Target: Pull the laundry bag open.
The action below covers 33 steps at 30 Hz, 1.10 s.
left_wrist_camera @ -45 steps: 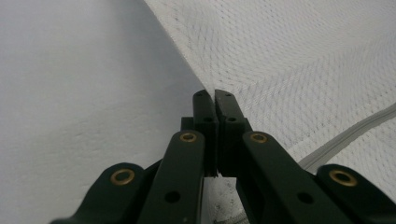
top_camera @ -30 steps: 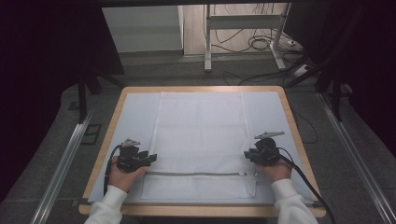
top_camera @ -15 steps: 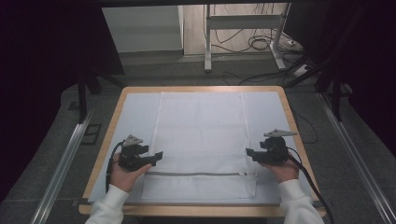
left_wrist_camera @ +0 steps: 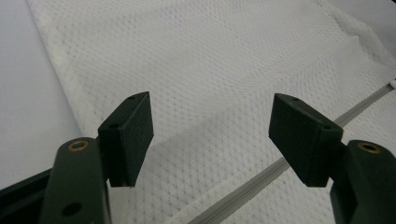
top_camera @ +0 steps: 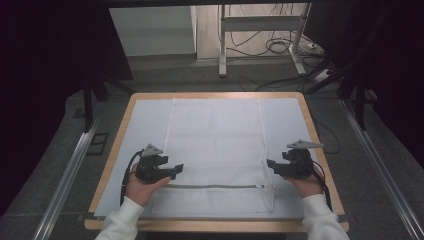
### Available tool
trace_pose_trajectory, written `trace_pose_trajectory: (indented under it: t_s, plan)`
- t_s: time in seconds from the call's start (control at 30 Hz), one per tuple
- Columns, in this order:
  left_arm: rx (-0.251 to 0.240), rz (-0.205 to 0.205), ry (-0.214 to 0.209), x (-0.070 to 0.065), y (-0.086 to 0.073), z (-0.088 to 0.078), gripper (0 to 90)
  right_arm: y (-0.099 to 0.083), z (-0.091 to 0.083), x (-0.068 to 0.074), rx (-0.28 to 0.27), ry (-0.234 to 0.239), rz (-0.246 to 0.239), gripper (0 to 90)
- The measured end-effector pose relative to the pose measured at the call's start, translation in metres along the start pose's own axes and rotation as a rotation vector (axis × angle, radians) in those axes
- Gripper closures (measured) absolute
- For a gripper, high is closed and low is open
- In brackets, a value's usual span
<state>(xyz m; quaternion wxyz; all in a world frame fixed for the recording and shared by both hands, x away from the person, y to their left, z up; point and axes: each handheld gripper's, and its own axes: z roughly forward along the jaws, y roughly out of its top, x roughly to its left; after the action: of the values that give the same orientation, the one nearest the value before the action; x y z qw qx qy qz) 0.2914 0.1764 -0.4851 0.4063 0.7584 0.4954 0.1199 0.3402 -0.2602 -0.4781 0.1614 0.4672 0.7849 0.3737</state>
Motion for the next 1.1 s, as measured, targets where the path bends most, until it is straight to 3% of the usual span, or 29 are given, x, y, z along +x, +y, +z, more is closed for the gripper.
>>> trace_pose_trajectory:
  t_s: [0.47,1.1]
  plan:
    - [0.001,0.034,-0.060,-0.031,0.010,0.010,30.5,-0.005,0.000,-0.002,-0.001,-0.006,-0.003,28.8]
    - [0.024,0.045,-0.116,-0.054,0.015,0.022,30.1,-0.007,0.000,-0.007,-0.003,-0.030,0.001,28.7]
